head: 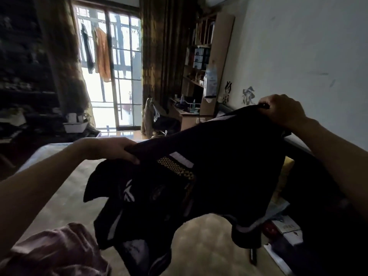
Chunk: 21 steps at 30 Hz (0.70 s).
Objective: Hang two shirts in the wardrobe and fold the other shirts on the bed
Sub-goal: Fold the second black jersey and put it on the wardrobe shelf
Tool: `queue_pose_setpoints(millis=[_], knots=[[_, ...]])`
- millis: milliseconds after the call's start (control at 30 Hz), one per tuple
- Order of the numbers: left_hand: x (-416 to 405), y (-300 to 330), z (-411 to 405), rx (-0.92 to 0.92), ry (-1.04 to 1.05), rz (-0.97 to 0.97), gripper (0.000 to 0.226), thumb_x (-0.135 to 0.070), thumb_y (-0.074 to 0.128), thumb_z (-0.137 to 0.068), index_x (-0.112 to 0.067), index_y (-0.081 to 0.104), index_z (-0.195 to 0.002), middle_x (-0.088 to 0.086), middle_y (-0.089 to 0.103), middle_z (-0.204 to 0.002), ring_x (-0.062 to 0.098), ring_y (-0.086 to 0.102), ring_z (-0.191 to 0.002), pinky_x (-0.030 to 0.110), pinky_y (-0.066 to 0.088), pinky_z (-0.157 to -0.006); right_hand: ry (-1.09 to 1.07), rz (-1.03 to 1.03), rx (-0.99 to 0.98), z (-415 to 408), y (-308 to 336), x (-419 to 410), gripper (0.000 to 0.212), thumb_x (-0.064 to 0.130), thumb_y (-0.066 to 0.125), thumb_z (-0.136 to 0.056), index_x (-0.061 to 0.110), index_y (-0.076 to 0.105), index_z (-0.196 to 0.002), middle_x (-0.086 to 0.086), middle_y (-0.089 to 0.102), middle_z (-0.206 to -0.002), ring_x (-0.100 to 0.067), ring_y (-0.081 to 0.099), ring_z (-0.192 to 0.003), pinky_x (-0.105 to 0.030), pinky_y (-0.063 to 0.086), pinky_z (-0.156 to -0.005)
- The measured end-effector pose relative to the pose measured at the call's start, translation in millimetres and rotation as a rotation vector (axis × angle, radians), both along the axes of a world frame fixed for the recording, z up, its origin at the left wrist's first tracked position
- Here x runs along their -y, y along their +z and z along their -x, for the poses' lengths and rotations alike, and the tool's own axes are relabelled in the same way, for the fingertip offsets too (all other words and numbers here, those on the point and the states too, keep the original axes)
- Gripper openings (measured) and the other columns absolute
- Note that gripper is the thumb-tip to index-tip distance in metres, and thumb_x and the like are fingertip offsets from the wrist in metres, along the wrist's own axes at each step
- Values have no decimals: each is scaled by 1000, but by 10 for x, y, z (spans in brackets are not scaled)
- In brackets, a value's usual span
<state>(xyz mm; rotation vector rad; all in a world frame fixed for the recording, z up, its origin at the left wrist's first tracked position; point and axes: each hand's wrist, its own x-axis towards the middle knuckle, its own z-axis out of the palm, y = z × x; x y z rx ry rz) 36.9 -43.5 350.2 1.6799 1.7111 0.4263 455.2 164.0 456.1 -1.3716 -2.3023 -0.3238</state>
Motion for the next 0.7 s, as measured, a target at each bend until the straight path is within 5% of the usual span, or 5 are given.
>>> queue_pose_setpoints(millis=[233,333,433,567,700], knots=[[75,311,-80,139,77,-184,27,6,66,-86,-8,74,-108,15,77,-104,37,71,-101,44,55,-94,-108,584,445,266,-321,67,63,75,75,-63,25,75,-102,0,74,-108,-17,68,-95,-29,52,-82],[-36,608,-472,211,31,-303,32,10,66,-84,-4,72,-112,17,76,-106,31,73,-99,39,56,-92,371,921,105,927,-456,496,102,65,87,-52,22,52,-137,5,62,-136,-7,62,-115,-27,51,-99],[-146,854,-783,99,-26,-414,39,10,73,-74,-15,75,-104,9,77,-98,17,73,-86,30,60,-77,772,1103,-222,1560,-580,1016,62,26,86,-76,17,59,-131,0,68,-127,-14,65,-117,-33,51,-103],[-156,918,-744,6,48,-576,45,7,75,-72,-27,67,-100,3,72,-100,18,73,-89,31,63,-74,744,914,-511,1930,-827,1086,35,8,86,-74,13,73,-106,2,74,-99,-7,68,-92,-29,56,-90],[84,527,-348,103,230,-382,67,-45,87,-69,-30,52,-123,-13,62,-114,3,66,-99,20,52,-76,645,951,-922,1970,-833,835,17,9,82,-78,12,77,-94,-5,78,-91,-18,73,-87,-38,59,-91]])
